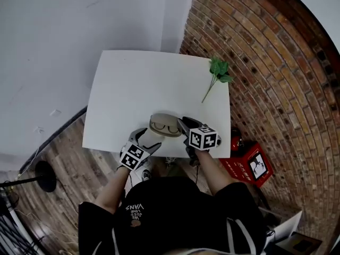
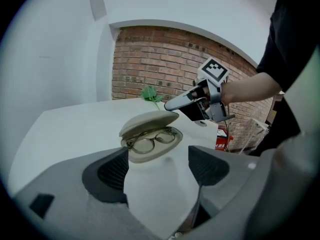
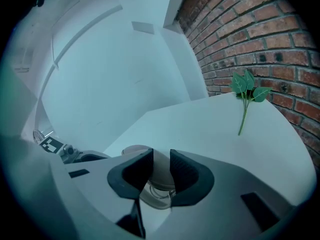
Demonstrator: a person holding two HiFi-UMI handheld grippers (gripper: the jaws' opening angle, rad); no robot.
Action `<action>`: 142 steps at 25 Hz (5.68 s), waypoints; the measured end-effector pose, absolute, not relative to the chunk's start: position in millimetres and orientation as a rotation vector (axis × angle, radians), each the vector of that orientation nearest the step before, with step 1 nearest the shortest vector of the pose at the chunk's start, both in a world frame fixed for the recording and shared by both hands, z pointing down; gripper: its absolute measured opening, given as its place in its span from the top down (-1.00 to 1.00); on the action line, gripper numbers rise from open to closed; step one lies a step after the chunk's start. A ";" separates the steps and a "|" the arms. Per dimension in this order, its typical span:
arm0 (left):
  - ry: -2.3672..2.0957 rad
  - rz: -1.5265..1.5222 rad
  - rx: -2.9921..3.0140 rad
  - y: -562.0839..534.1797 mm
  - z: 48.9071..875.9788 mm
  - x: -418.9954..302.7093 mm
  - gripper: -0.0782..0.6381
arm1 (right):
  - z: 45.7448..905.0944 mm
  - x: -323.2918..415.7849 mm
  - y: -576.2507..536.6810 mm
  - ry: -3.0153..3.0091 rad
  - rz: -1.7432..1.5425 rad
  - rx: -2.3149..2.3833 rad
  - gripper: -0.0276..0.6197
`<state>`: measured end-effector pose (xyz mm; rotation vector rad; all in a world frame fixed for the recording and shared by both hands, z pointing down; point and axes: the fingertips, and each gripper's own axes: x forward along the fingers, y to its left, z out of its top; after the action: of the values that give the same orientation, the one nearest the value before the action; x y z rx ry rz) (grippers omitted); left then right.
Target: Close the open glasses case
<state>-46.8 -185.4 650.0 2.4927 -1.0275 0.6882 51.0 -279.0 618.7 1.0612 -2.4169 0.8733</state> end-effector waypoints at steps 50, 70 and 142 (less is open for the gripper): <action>-0.697 1.227 2.548 -166.9 694.5 -8.9 -0.42 | 650.8 53.8 -232.7 -2.333 0.804 1.111 0.54; -0.919 1.015 2.672 -164.4 643.4 -21.0 -0.24 | 626.8 74.9 -206.3 -2.369 0.818 1.284 0.57; -1.229 0.560 2.728 -82.3 560.9 -112.4 0.76 | 555.6 32.2 -96.1 -2.485 0.606 1.489 0.92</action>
<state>-112.4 -82.3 560.9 2.7276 -1.2293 0.5601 32.2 -96.1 555.6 1.4885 -2.4847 0.6063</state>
